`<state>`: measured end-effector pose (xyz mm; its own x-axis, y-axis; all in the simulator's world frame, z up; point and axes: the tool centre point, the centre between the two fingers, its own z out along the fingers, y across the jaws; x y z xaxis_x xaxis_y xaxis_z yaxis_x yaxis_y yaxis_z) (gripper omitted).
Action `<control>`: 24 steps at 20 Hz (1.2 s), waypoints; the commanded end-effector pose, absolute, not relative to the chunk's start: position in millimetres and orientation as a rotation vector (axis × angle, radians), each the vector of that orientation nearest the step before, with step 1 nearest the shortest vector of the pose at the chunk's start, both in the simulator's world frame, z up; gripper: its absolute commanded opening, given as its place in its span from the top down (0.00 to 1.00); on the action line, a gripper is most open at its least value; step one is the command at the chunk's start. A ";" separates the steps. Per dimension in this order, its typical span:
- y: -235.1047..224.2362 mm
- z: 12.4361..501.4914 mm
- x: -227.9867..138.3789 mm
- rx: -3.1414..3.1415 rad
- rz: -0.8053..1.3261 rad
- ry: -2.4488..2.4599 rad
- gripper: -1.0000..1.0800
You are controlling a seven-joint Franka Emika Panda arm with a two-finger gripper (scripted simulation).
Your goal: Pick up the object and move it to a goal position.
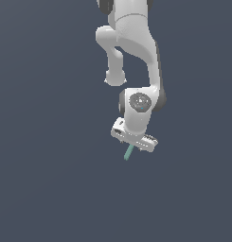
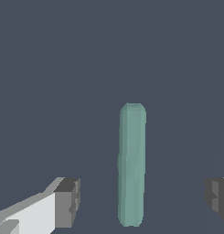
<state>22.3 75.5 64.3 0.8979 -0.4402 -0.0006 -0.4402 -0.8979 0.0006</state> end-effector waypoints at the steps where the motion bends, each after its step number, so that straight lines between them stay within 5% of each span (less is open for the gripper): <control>1: 75.5 64.3 22.3 3.060 -0.001 -0.710 0.04; 19: 76.1 13.6 22.4 3.059 0.000 -0.716 0.04; 20: 76.1 13.6 22.4 3.059 0.000 -0.716 1.00; 24: 76.1 13.6 22.4 3.059 0.000 -0.716 1.00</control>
<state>22.3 76.1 13.7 0.8961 -0.4439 -0.0003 -0.4439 -0.8961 0.0002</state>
